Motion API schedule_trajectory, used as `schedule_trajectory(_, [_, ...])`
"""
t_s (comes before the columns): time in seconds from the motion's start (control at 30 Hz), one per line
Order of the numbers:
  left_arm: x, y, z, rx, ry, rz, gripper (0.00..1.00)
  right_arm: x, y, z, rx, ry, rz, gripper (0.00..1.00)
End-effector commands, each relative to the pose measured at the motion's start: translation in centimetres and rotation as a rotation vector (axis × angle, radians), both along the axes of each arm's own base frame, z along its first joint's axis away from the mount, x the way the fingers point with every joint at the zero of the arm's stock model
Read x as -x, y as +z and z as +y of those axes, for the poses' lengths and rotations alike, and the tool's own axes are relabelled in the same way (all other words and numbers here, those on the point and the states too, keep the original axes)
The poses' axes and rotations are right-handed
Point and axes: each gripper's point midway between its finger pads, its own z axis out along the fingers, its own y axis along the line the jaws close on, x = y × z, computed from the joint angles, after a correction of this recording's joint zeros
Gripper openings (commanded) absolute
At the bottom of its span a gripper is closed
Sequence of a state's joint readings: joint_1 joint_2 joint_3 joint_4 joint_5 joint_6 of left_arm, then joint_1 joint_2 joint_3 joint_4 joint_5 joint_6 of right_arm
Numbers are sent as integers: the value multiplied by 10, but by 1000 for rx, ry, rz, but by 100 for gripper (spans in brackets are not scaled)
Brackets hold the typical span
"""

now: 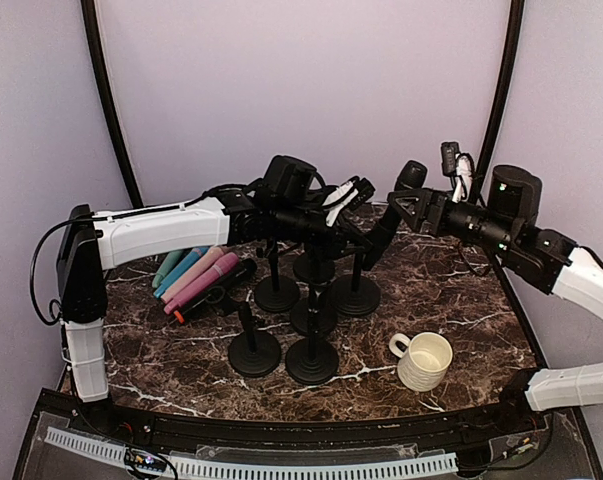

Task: Remove the microphone from the stand
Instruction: Remove the microphone from the microphone stand.

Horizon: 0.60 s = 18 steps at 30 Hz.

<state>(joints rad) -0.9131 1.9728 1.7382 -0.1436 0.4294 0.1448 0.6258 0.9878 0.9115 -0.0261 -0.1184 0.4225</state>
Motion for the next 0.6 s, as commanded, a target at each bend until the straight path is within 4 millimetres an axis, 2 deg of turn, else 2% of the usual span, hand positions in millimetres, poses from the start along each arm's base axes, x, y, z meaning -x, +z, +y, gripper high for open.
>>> schedule_trajectory(0.0, [5,68,0,157,-19,-94,0,-9,17,6,-57,-34,-37,81])
schedule_trajectory(0.2, [6,71,0,164,-24,-97,0,-28,6,-3,-74,-164,21,67])
schedule_trajectory(0.37, [6,70,0,162,-27,-96,0,-33,7,1,-91,-167,24,54])
schedule_trajectory(0.47, [6,67,0,154,-25,-96,0,-32,13,6,-107,-137,9,33])
schedule_trajectory(0.57, [2,61,-2,133,-17,-94,0,-34,20,7,-118,-136,-4,18])
